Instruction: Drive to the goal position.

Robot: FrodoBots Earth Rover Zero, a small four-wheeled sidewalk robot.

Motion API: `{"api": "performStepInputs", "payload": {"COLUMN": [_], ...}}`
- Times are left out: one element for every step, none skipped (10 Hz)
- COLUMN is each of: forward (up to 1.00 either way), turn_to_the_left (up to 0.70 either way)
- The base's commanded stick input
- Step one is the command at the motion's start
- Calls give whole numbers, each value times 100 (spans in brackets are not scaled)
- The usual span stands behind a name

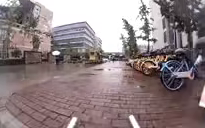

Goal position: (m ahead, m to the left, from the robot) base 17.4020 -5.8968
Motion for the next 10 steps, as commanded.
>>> {"api": "performStepInputs", "payload": {"forward": [70,70,70,70,70,70,70,70,70,70], "turn_to_the_left": [-13,-2,0,0,0,0,0,0,0,-6]}}
